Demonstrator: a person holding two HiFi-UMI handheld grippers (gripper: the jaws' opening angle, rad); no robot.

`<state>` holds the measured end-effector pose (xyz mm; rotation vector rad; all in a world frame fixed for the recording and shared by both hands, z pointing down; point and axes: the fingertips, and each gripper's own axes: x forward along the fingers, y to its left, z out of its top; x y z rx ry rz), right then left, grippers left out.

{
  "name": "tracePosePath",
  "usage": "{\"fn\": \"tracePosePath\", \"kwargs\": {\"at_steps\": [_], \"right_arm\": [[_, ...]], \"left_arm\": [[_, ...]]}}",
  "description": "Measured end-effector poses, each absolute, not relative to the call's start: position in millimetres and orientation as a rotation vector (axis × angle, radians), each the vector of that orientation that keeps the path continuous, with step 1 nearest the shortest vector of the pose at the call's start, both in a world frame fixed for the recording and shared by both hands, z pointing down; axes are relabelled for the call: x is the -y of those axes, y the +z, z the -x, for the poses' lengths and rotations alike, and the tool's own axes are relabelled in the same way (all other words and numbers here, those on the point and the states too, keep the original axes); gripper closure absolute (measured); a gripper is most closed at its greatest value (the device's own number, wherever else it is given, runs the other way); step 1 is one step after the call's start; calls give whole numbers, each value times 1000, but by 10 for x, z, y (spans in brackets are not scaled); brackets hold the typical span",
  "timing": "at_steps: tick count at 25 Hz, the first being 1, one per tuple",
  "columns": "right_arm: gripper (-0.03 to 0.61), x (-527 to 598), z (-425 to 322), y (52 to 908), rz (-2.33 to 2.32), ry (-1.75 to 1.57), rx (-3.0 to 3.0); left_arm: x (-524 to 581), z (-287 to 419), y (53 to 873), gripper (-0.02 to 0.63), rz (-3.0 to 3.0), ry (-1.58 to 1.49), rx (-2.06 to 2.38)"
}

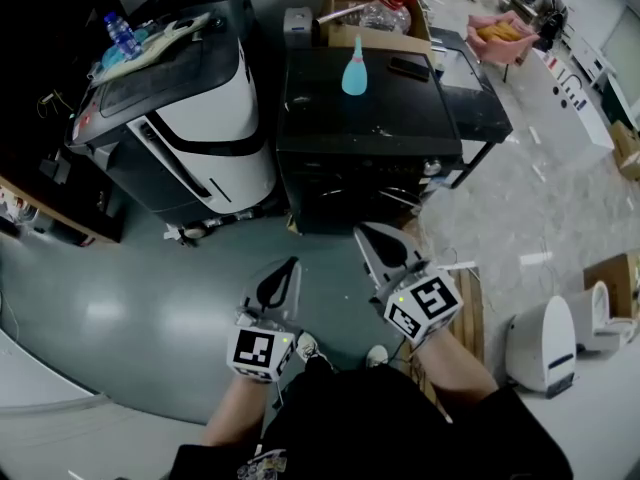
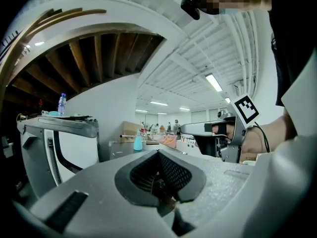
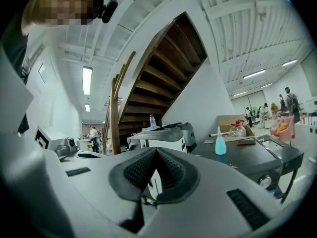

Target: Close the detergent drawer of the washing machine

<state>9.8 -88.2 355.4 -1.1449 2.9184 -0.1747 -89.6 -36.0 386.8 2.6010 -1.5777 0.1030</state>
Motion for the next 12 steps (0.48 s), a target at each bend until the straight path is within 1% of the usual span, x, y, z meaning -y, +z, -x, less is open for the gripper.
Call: {"fn": "tracePosePath", "kwargs": {"at_steps": [12], "right_arm": [[580, 262, -1044, 3553, 1017, -190, -2951]], "left_arm": [[-213, -175, 3901, 611, -2547, 104, 1644]]}}
